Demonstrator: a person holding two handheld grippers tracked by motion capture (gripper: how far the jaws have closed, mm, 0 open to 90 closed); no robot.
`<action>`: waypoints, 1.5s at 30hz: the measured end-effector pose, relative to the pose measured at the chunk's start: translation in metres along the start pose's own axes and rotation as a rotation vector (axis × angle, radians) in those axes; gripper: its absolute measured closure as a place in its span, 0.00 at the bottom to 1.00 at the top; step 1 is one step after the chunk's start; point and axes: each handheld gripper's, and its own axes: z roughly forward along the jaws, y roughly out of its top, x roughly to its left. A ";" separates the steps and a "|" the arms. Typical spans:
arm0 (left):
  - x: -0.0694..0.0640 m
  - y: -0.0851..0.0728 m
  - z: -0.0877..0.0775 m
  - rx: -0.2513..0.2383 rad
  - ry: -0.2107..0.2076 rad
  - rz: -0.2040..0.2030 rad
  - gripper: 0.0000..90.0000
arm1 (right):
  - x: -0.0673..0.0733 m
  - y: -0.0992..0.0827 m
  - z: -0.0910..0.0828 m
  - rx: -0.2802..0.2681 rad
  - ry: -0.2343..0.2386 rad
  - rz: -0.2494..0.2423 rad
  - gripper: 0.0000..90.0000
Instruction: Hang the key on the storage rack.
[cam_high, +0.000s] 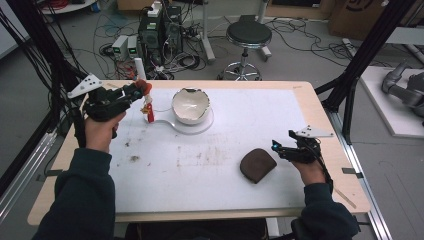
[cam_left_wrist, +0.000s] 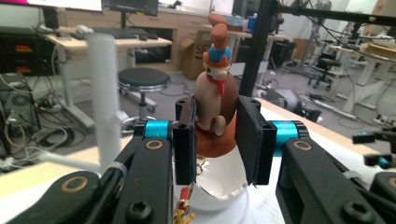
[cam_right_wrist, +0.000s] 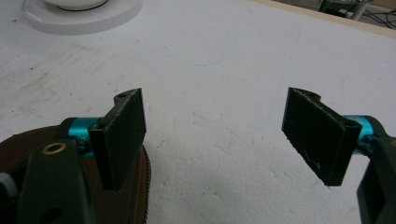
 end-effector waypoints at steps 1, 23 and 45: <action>0.002 0.003 0.000 -0.002 0.006 0.004 0.76 | 0.000 0.000 0.000 0.000 0.000 0.000 0.24; 0.039 0.038 0.008 -0.060 0.056 -0.030 0.78 | 0.000 0.000 0.000 0.003 0.003 0.001 0.24; 0.052 0.015 0.007 -0.075 0.131 -0.052 0.79 | 0.000 -0.001 0.000 0.010 0.008 0.000 0.24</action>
